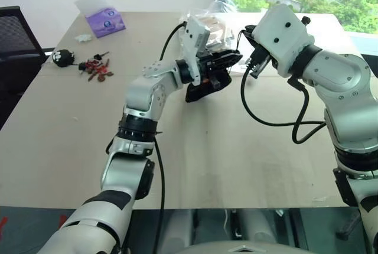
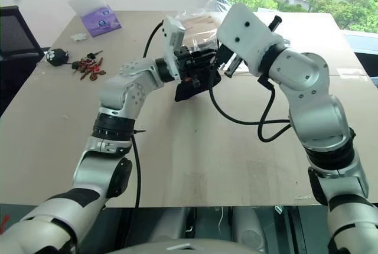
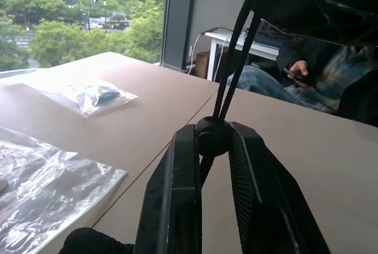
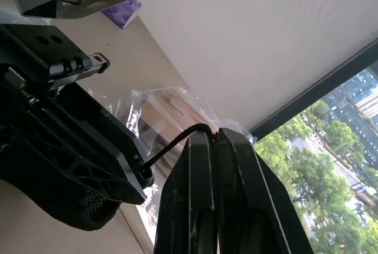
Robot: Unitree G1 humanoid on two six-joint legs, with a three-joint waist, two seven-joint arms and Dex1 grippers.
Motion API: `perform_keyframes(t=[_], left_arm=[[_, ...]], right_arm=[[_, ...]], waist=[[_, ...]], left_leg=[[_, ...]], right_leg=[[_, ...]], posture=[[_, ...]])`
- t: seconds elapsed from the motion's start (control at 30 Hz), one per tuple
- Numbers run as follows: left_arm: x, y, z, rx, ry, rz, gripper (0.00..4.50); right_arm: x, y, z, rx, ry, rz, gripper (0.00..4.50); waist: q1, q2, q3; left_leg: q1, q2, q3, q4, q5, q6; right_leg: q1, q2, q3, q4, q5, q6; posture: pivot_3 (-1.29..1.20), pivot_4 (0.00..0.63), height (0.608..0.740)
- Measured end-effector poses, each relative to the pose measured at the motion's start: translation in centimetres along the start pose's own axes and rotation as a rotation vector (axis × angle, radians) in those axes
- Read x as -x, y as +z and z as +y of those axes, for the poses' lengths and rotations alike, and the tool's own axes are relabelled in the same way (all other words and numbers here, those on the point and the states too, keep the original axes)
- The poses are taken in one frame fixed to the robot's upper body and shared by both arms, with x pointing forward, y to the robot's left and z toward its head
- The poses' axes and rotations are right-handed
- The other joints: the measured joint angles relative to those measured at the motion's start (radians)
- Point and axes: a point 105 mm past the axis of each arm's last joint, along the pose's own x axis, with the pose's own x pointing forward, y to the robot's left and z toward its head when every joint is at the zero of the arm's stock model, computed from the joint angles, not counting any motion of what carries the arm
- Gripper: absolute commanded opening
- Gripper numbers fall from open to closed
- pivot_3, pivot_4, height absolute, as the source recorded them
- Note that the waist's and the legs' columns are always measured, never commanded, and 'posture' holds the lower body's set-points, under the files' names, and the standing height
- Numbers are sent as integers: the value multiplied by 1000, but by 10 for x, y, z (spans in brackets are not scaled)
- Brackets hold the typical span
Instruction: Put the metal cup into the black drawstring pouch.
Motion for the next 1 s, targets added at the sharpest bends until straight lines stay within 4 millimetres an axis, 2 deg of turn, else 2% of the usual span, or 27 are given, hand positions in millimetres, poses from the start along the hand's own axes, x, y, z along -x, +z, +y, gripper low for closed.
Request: perform_keyframes(t=[0.03,0.07,0.1,0.17,0.2,0.3,0.43,0.5,0.6,0.67,0.73,0.77,0.8,0.83,0.9,0.93,0.97,1.0], left_arm=[[0,-2,1,-3,3,11,137],[2,-12,5,-32,18,71,137],[4,-24,10,-51,36,132,137],[15,-54,25,-54,101,246,137],[20,-58,30,-60,126,256,137],[20,-58,37,-92,157,269,137],[21,-57,40,-117,167,265,137],[22,-61,39,-110,167,271,137],[25,-68,34,-96,151,277,137],[25,-73,24,-64,118,281,1156],[24,-71,15,-31,82,266,1960],[24,-65,8,-22,57,242,2363],[24,-60,3,-20,42,229,2805],[25,-54,0,-20,32,217,3092],[36,-41,-4,-14,46,198,4041],[39,-40,-4,-10,52,195,4374],[46,-37,-4,2,73,190,4500],[57,-35,-4,20,106,176,4500]], right_arm=[[0,0,-2,-2,-8,1,0],[0,-2,-11,-4,-56,12,0],[1,-6,-23,-2,-113,31,0],[12,-21,-61,1,-275,101,0],[17,-34,-74,-10,-319,151,0],[18,-49,-73,-24,-322,196,0],[31,-82,-67,-54,-309,287,0],[35,-90,-61,-101,-289,292,0],[40,-91,-50,-205,-274,253,0],[46,-93,-40,-314,-262,227,613],[55,-101,-34,-372,-256,243,1344],[63,-108,-27,-402,-240,258,1723],[69,-113,-19,-425,-220,272,2291],[74,-117,-12,-441,-202,282,2515],[88,-126,10,-497,-138,308,3499],[91,-126,14,-508,-127,309,3796],[96,-126,23,-545,-99,298,4180],[105,-125,36,-606,-67,281,4180]], waist=[[0,0,0],[0,0,0],[0,0,0],[2,0,0],[4,0,0],[3,0,1],[4,0,1],[1,0,1],[-3,0,1],[-1,0,1],[4,0,1],[9,0,1],[11,0,1],[12,0,1],[9,1,0],[5,1,0],[1,1,0],[-2,1,0]], left_leg=[[0,0,0,0,0,0],[0,0,0,0,0,0],[1,-1,1,0,0,0],[1,-1,0,0,0,0],[0,-1,0,0,0,0],[0,-1,1,-1,0,0],[-1,-1,1,-2,0,0],[-1,-1,1,-1,0,0],[0,0,1,-1,0,0],[0,0,0,-1,0,0],[-1,0,0,0,0,0],[-1,0,-1,0,0,0],[-1,0,-1,0,0,0],[-2,0,-1,0,0,0],[-1,0,0,0,0,0],[0,0,0,0,0,1],[0,1,0,-1,0,1],[1,2,0,-1,0,1]], right_leg=[[0,0,0,0,0,0],[0,0,0,0,0,0],[0,0,0,0,0,0],[0,0,0,0,0,0],[0,0,0,0,0,0],[-1,0,0,-1,0,0],[0,-1,0,-2,0,0],[-1,-1,0,-2,0,0],[0,0,1,-1,0,0],[0,0,1,0,0,0],[0,0,0,0,0,0],[1,0,0,-1,0,0],[1,0,0,-1,0,0],[1,0,0,-1,0,0],[0,0,1,0,0,0],[1,0,1,0,0,0],[1,0,2,0,0,0],[1,1,2,1,0,0]], posture=[[0,150,740],[0,150,740],[0,150,740],[0,150,740],[0,150,740],[0,150,740],[0,150,740],[0,150,740],[0,150,740],[0,150,740],[0,150,740],[0,150,740],[0,150,740],[0,150,740],[0,150,740],[0,150,740],[0,150,740],[0,150,740]])
